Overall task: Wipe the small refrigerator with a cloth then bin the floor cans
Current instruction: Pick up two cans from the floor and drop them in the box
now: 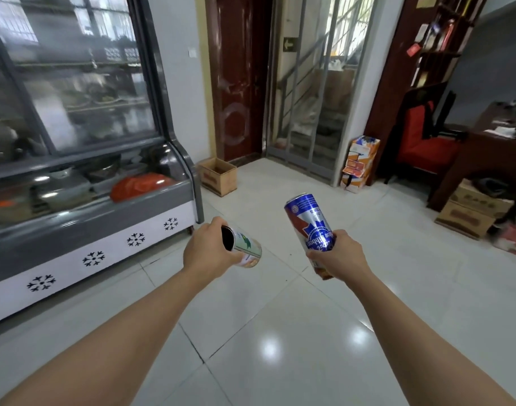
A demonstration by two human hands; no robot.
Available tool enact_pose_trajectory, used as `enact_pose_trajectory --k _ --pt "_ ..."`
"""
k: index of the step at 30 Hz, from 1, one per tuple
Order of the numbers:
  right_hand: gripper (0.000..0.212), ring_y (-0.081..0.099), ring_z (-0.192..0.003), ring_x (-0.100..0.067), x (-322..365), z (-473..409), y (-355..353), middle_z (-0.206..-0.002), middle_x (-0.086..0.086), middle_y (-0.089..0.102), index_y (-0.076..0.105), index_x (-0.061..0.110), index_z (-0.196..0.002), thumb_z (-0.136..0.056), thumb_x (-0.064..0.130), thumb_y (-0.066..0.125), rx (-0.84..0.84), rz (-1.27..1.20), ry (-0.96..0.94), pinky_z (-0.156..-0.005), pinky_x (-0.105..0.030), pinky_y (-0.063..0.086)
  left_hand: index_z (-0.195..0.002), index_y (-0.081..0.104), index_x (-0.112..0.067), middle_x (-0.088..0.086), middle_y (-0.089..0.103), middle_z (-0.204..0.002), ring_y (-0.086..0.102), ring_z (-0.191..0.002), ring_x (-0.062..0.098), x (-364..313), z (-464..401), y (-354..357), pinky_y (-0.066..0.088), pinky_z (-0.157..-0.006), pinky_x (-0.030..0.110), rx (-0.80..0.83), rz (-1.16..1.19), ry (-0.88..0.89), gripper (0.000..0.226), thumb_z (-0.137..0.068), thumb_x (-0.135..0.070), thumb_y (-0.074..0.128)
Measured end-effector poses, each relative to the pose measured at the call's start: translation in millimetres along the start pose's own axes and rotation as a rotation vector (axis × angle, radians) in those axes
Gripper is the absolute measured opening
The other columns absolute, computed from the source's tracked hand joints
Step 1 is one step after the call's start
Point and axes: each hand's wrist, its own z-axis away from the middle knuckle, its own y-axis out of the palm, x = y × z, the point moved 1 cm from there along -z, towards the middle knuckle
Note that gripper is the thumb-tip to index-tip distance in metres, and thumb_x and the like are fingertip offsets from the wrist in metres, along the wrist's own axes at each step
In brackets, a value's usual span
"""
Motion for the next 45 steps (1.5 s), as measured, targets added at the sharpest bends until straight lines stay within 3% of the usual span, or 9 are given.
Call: enact_pose_trajectory --k 5,9,11,16,22,28,35,39,45 --pt "0.063 0.054 -0.061 -0.005 10 -99 4 -0.093 0.003 0.053 0.043 0.014 -0.121 -0.074 0.035 0.077 0.029 0.027 -0.021 -0.043 -0.016 0.039 -0.102 0.048 -0.024 0.000 0.057 -0.099 0.051 -0.094 0.020 -10 -86 32 0.050 -0.070 0.034 -0.021 -0.017 -0.021 0.054 -0.059 -0.033 0.078" --pt "0.058 0.054 -0.057 -0.005 21 -181 8 -0.082 0.009 0.049 0.040 0.018 -0.116 -0.075 0.037 0.076 0.013 0.051 -0.005 -0.038 -0.013 0.038 -0.100 0.048 -0.025 -0.001 0.057 -0.096 0.054 -0.088 0.019 -17 -169 61 0.048 -0.065 0.031 -0.024 0.019 -0.002 0.053 -0.057 -0.035 0.078" --pt "0.059 0.054 -0.058 -0.005 27 -225 8 -0.089 0.006 0.051 0.040 0.018 -0.117 -0.075 0.039 0.076 -0.005 0.074 0.004 -0.039 -0.014 0.038 -0.100 0.049 -0.026 -0.001 0.057 -0.096 0.054 -0.086 0.018 -22 -216 76 0.047 -0.062 0.029 -0.019 0.060 0.003 0.054 -0.056 -0.037 0.079" --pt "0.060 0.053 -0.061 -0.006 42 -328 2 -0.096 0.003 0.051 0.040 0.018 -0.117 -0.075 0.040 0.076 -0.025 0.097 0.052 -0.044 -0.017 0.042 -0.100 0.047 -0.026 -0.001 0.059 -0.099 0.055 -0.092 0.019 -45 -328 108 0.054 -0.072 0.037 0.056 0.063 0.041 0.054 -0.058 -0.036 0.080" --pt "0.057 0.056 -0.060 -0.007 46 -439 -1 -0.094 0.004 0.052 0.040 0.019 -0.113 -0.074 0.038 0.077 -0.034 0.041 0.073 -0.041 -0.016 0.042 -0.103 0.049 -0.025 -0.001 0.059 -0.098 0.056 -0.092 0.020 -77 -436 146 0.053 -0.073 0.038 0.105 0.067 0.067 0.056 -0.058 -0.038 0.080" --pt "0.068 0.059 -0.082 -0.014 35 -576 -1 -0.113 -0.004 0.056 0.043 0.016 -0.125 -0.072 0.042 0.077 -0.018 0.064 0.055 -0.045 -0.018 0.044 -0.106 0.049 -0.024 -0.001 0.060 -0.100 0.057 -0.092 0.020 -108 -543 201 0.054 -0.073 0.039 0.070 0.039 0.070 0.058 -0.059 -0.036 0.081" --pt "0.067 0.054 -0.063 -0.007 45 -754 -19 -0.108 -0.002 0.056 0.045 0.016 -0.124 -0.072 0.044 0.077 0.044 0.113 -0.025 -0.042 -0.016 0.040 -0.096 0.049 -0.028 -0.004 0.060 -0.094 0.057 -0.084 0.017 -148 -673 254 0.054 -0.066 0.037 0.003 0.029 -0.049 0.049 -0.058 -0.034 0.080" --pt "0.068 0.055 -0.069 -0.009 64 -835 -15 -0.109 -0.002 0.056 0.044 0.017 -0.125 -0.072 0.044 0.077 0.084 0.129 -0.070 -0.042 -0.016 0.039 -0.101 0.050 -0.029 -0.005 0.060 -0.097 0.055 -0.090 0.019 -154 -738 273 0.054 -0.069 0.037 -0.029 0.028 -0.095 0.052 -0.058 -0.033 0.079" --pt "0.066 0.052 -0.062 -0.005 96 -952 14 -0.104 0.002 0.054 0.045 0.017 -0.126 -0.074 0.043 0.076 0.120 0.132 -0.109 -0.041 -0.013 0.035 -0.103 0.052 -0.030 -0.006 0.060 -0.101 0.054 -0.094 0.020 -139 -850 296 0.050 -0.067 0.032 -0.088 0.007 -0.135 0.054 -0.056 -0.033 0.080"
